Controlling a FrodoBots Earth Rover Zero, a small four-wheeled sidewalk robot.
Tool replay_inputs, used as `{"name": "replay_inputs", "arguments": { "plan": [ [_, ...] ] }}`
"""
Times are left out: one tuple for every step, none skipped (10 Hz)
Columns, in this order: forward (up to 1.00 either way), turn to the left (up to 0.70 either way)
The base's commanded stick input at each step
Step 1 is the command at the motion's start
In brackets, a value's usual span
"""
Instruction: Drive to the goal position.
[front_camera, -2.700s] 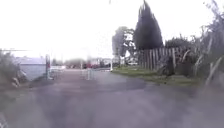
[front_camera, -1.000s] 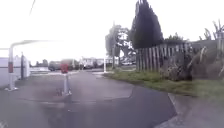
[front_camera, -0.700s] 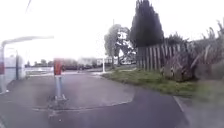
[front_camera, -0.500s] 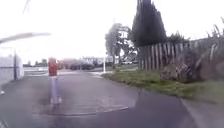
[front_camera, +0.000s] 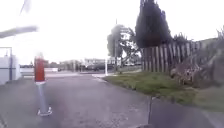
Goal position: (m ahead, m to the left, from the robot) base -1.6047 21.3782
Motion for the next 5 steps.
{"name": "replay_inputs", "arguments": {
  "plan": [
    [0.85,0.0],
    [0.85,0.0],
    [0.85,0.0],
    [0.85,0.0],
    [0.85,0.0]
  ]
}}
